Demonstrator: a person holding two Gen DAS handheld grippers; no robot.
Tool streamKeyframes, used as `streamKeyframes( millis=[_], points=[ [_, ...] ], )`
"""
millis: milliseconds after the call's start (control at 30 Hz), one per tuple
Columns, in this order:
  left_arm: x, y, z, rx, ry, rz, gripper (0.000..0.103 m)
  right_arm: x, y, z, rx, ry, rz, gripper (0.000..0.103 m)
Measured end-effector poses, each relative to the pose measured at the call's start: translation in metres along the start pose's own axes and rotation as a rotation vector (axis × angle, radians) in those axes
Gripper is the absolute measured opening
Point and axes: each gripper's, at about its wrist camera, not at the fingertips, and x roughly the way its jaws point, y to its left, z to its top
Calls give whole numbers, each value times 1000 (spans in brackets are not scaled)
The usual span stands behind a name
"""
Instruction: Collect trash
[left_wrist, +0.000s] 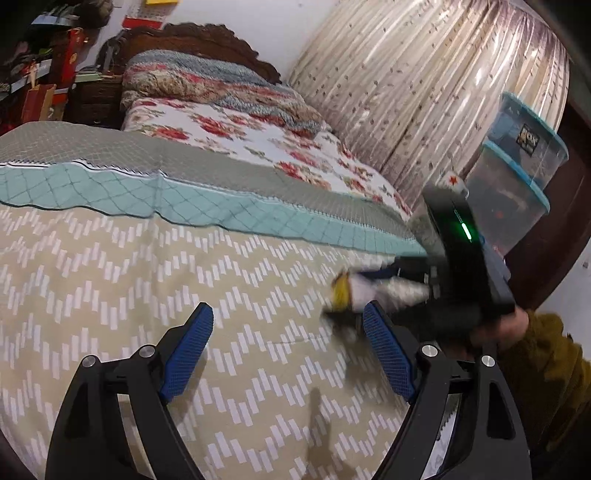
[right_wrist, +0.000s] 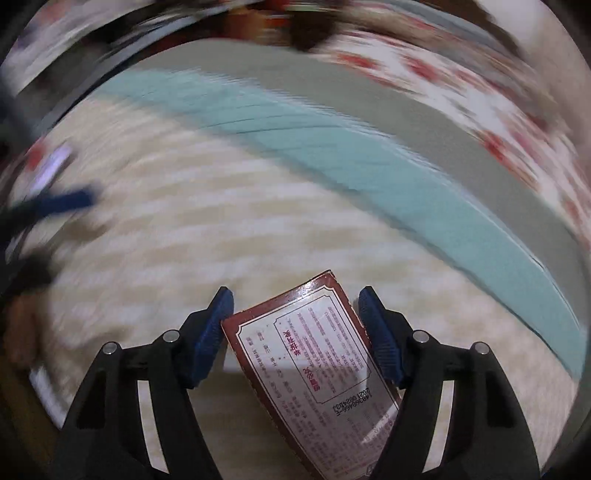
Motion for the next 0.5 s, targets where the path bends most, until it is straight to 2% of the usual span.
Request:
streamKeyframes(
  millis=[33,100,167,300,400,500],
  points=[
    [-3,1,0,-7,-16,1,79,-1,9,-2,-25,0,19,74],
    [-9,4,0,-22,-41,3,79,-5,32,-8,-101,10,83,86],
    [-11,6,0,-36,-51,1,79,-8,46,-13,-147,22,136,92],
    [-9,8,1,-49,-34,-7,79,-25,74,-24,-194,13,175,92],
    [-6,8,1,-48,-16,-13,80,-37,78,-33,-161,-18,154,95],
    [-4,7,0,-42,-1,-17,80,-58,66,-47,-62,-68,134,96]
  ],
)
